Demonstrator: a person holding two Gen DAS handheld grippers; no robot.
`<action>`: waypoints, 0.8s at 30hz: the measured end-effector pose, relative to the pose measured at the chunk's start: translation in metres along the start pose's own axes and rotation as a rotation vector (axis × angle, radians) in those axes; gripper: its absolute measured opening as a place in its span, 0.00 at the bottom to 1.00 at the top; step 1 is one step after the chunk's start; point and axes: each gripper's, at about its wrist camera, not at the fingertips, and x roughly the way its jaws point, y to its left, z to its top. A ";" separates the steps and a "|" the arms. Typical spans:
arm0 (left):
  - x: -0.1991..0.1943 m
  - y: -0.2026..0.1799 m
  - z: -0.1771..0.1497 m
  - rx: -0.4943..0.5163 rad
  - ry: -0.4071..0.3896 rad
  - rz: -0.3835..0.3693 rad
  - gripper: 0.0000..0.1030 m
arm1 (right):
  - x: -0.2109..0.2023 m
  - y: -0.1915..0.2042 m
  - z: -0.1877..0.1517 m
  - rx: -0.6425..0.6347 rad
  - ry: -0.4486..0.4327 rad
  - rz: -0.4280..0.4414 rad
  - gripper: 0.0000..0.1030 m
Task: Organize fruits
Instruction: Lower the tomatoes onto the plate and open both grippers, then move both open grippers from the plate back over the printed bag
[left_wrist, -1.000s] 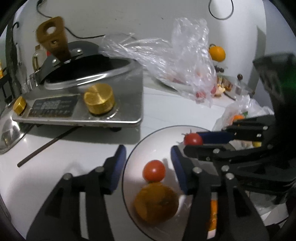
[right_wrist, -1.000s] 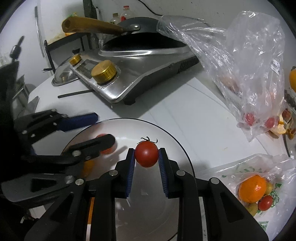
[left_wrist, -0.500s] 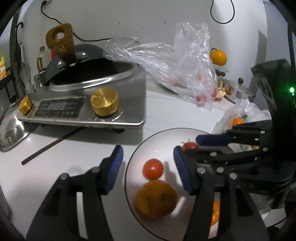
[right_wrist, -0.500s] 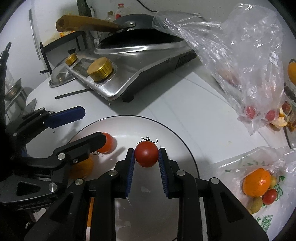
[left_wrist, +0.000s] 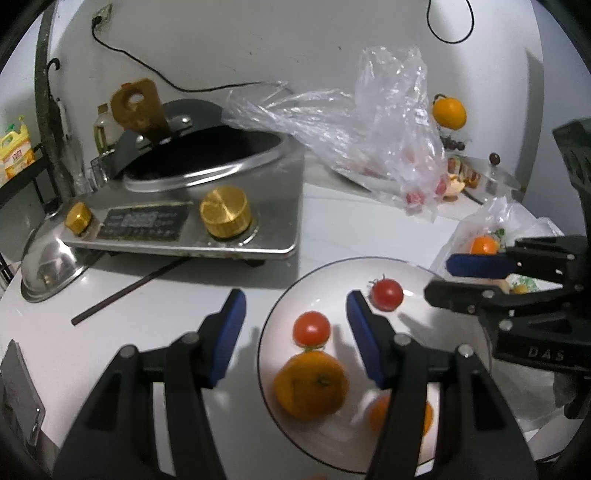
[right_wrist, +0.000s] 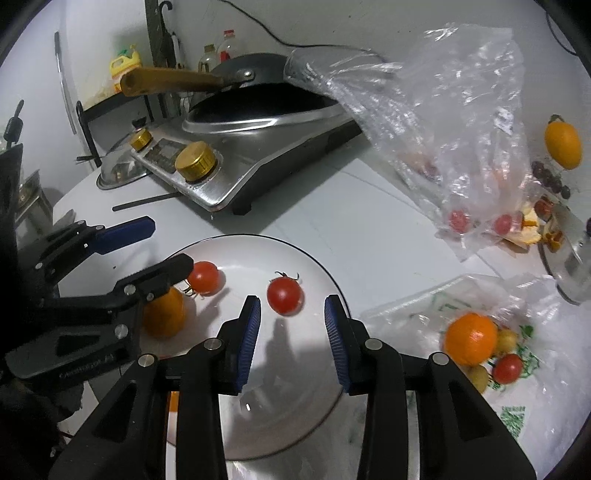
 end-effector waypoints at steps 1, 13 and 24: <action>-0.002 -0.002 0.001 0.000 -0.004 0.001 0.61 | -0.004 -0.001 -0.001 0.003 -0.006 -0.002 0.37; -0.027 -0.031 0.005 -0.005 -0.023 -0.021 0.83 | -0.049 -0.029 -0.027 0.042 -0.063 -0.040 0.37; -0.040 -0.072 0.009 0.052 -0.034 -0.041 0.83 | -0.087 -0.064 -0.052 0.100 -0.100 -0.099 0.37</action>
